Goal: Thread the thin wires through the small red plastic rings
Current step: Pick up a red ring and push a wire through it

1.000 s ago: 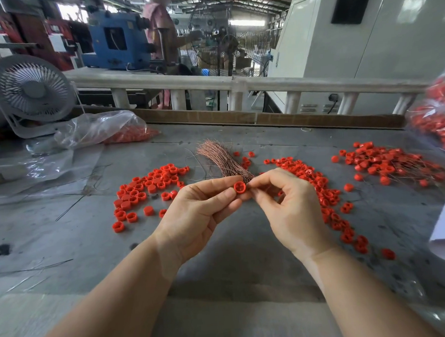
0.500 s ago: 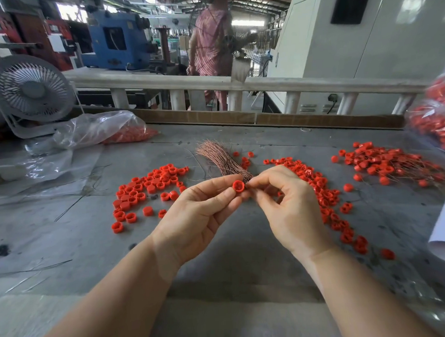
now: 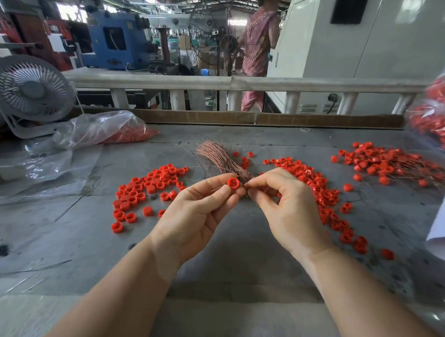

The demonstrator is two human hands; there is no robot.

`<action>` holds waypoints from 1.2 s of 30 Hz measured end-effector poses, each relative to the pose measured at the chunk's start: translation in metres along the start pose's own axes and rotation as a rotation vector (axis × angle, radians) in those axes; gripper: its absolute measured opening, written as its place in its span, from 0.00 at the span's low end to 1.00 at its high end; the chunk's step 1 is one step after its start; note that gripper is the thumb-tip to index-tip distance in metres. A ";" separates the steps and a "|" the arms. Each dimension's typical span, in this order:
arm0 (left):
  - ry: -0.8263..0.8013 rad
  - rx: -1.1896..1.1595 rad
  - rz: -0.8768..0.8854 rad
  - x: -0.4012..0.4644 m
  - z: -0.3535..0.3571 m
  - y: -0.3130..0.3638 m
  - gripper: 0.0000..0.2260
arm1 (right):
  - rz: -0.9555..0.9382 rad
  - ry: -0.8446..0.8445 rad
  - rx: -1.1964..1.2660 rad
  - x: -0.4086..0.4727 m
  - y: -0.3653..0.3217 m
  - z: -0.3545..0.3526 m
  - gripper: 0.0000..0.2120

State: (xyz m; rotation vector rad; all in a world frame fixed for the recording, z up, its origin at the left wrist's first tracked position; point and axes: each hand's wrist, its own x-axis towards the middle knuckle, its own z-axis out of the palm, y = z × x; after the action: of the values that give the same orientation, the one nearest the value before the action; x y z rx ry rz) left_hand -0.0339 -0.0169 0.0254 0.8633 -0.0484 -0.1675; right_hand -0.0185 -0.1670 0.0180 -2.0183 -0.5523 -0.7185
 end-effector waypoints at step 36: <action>0.125 -0.004 -0.048 0.004 -0.004 -0.003 0.08 | 0.544 0.080 -0.512 0.010 0.025 -0.028 0.12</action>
State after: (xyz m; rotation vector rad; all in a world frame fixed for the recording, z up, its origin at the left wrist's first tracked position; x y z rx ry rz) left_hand -0.0303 -0.0163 0.0206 0.8699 0.0901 -0.1585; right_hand -0.0037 -0.2026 0.0216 -2.4399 0.2625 -0.6340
